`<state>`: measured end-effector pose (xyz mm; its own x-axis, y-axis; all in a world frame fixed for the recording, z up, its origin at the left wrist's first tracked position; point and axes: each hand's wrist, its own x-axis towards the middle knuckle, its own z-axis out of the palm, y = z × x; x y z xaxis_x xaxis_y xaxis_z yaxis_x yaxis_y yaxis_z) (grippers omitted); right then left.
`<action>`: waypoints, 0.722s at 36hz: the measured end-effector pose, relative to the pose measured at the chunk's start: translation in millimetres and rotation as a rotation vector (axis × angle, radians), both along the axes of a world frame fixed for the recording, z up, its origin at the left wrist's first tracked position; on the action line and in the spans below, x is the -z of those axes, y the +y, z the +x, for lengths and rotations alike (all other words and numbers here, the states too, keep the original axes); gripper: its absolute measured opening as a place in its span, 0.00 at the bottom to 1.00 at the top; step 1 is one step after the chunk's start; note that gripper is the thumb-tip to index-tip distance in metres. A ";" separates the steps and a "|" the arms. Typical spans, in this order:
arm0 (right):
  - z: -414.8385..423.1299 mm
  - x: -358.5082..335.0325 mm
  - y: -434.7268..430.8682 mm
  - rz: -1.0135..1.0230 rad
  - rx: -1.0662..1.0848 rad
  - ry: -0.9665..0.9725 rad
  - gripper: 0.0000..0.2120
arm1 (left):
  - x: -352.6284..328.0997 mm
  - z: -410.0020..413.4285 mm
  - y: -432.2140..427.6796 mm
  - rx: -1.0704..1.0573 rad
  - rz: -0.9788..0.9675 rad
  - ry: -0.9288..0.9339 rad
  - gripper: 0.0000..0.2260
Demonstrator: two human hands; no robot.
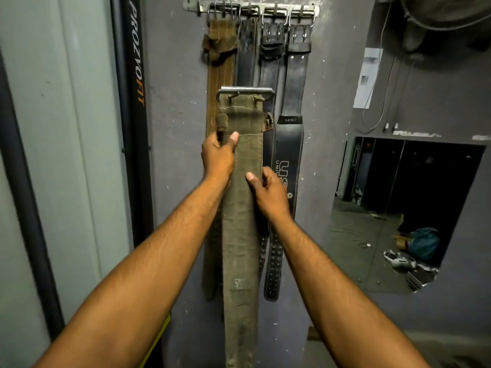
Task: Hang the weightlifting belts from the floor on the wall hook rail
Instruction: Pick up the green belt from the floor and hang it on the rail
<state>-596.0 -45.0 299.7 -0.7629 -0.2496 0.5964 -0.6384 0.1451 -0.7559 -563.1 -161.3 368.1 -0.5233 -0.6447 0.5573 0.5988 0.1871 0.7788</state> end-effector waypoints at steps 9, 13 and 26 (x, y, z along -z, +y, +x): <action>4.2 26.7 5.2 0.067 0.039 -0.018 0.13 | 0.4 4.4 6.0 0.028 0.098 0.011 0.09; 4.8 46.1 14.7 0.230 0.184 -0.009 0.17 | 1.7 4.4 6.5 0.068 0.191 -0.006 0.02; 7.3 82.8 34.5 0.337 0.262 -0.026 0.20 | 2.3 -1.1 18.2 0.091 0.216 -0.031 0.10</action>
